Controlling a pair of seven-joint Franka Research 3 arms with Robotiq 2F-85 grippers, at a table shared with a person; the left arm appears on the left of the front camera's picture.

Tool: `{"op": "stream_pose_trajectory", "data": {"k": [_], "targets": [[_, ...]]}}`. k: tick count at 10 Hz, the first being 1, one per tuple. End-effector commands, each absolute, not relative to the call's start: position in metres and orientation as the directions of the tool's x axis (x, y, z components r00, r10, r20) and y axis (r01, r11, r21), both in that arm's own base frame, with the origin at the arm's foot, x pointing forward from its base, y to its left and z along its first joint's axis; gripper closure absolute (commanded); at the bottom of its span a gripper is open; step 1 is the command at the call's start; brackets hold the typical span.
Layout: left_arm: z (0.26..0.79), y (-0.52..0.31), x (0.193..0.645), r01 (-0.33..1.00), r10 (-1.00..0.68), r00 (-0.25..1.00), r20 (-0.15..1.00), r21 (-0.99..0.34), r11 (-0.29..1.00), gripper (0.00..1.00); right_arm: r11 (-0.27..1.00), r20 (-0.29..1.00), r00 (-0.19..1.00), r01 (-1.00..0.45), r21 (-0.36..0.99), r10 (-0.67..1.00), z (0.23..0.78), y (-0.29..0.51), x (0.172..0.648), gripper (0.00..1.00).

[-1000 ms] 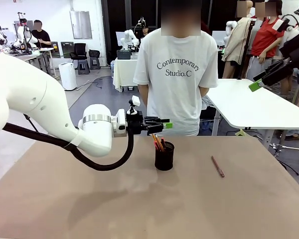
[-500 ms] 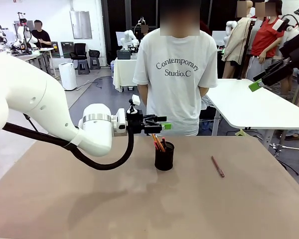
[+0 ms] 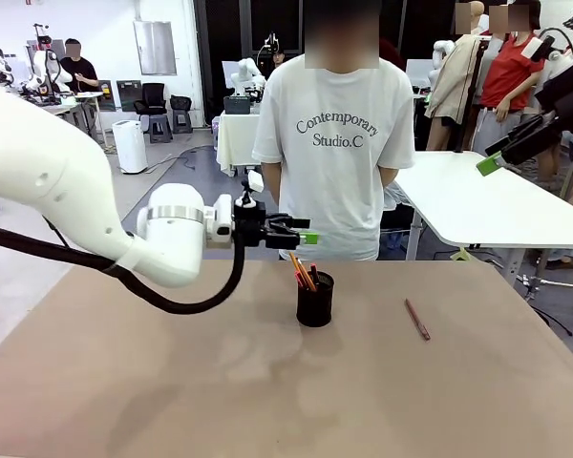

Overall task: Place the pens into the pen holder.
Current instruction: Pick up a writing instrument from the table and place it into the Pen holder.

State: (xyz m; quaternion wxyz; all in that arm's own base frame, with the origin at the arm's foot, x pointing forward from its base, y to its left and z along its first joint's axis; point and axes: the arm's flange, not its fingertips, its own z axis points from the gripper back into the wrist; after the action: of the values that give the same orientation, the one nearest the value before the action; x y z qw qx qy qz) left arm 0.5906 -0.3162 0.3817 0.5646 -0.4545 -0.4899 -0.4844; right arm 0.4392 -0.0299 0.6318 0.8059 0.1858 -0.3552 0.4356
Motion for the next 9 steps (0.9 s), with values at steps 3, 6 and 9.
{"op": "stream_pose_trajectory", "data": {"k": [3, 6, 9], "targets": [[0.445, -0.259, 0.567, 0.982, -0.388, 0.162, 0.907, -0.109, 0.155, 0.0, 0.547, 0.74, 0.362, -0.837, -0.01, 0.567, 0.633, -0.03, 0.44, 0.0], [0.501, -0.214, 0.56, 0.976, -0.535, 0.166, 0.828, -0.062, 0.208, 0.0, 0.547, 0.74, 0.362, -0.837, -0.01, 0.567, 0.633, -0.03, 0.44, 0.0], [0.53, -0.186, 0.549, 0.955, -0.599, 0.256, 0.758, -0.103, 0.277, 0.0, 0.547, 0.74, 0.362, -0.837, -0.01, 0.567, 0.633, -0.03, 0.44, 0.0]]}}
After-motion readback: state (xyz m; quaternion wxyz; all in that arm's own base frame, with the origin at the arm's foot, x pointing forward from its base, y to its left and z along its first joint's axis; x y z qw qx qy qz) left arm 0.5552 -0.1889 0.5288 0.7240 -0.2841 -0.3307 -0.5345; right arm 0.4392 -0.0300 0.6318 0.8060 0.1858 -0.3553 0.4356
